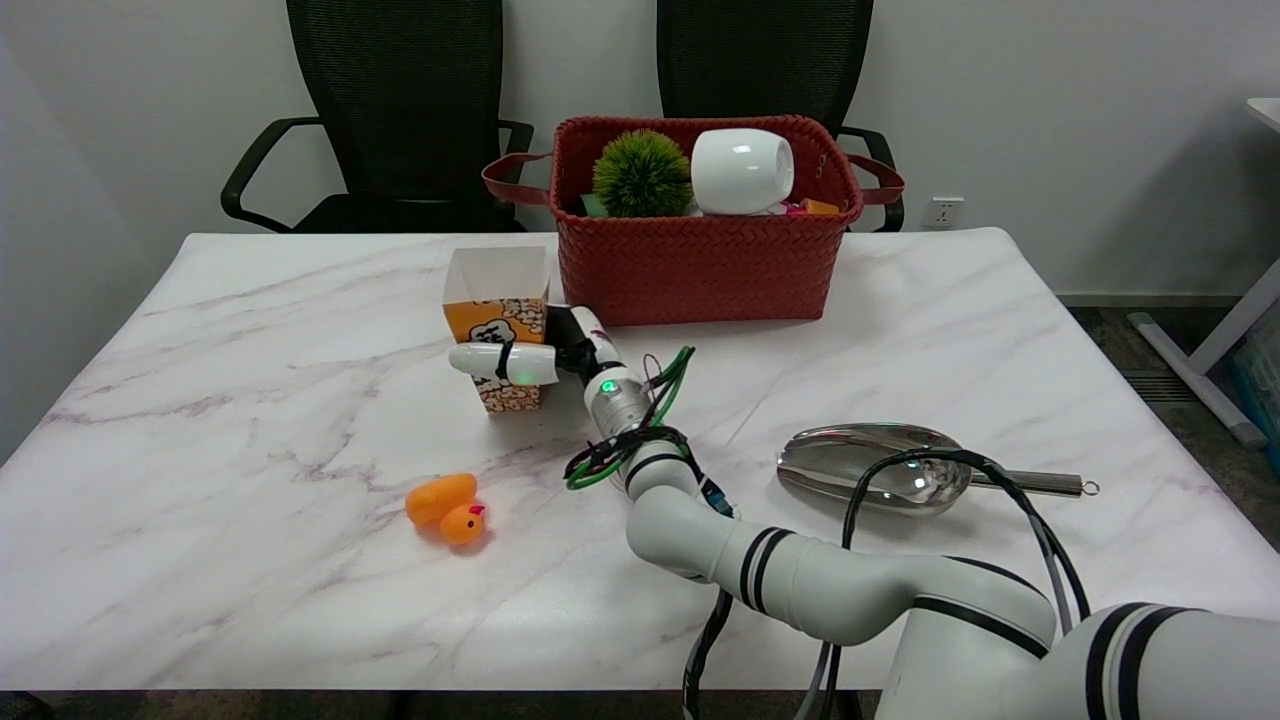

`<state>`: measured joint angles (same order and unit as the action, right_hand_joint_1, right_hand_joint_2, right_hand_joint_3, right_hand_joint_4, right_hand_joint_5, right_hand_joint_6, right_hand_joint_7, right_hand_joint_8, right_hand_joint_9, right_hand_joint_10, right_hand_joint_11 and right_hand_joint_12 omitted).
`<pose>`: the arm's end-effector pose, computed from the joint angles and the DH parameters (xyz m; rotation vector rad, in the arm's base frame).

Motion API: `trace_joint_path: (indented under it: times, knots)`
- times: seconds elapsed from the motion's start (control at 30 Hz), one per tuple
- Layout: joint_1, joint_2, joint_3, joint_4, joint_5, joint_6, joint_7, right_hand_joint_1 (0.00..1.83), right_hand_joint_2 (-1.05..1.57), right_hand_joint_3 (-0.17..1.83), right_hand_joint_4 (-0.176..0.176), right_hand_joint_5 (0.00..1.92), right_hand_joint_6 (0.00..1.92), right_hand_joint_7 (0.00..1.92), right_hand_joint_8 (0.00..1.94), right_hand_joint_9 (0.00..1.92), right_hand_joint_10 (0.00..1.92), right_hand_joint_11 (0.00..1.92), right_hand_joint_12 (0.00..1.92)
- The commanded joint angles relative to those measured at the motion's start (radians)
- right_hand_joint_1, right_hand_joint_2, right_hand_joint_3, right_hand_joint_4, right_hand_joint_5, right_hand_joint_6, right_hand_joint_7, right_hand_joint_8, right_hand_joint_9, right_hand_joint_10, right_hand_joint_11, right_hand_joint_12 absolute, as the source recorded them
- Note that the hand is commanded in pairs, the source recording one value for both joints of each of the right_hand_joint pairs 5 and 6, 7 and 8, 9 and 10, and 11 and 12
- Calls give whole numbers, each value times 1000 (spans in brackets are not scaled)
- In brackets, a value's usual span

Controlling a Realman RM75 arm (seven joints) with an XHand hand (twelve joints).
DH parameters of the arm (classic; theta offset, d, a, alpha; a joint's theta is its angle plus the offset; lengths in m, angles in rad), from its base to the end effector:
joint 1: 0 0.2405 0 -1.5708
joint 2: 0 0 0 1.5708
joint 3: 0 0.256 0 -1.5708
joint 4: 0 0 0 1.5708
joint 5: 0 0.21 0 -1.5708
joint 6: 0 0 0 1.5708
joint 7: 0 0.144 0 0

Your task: Pick up the popcorn boxd.

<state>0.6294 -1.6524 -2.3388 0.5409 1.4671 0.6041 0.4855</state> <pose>-0.3175 -0.4581 0.1332 1.1973 -1.1169 0.9900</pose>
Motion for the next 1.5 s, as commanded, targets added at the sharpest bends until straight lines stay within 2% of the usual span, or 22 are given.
trace_joint_path:
  times: [0.03,0.17,1.17,1.5]
  knots:
    - [-15,9,2,9,-9,32,41,1046,365,129,0,966,966,1000,1000,808,808,259,259]
    - [-18,11,2,26,-10,62,41,1051,371,114,0,1014,1014,1020,1020,820,820,275,275]
    - [-62,151,33,359,-148,90,31,1120,386,74,0,898,898,1136,1136,1010,1010,497,497]
    - [-81,162,46,400,-177,147,31,1121,399,97,0,888,888,1222,1222,1118,1118,681,681]
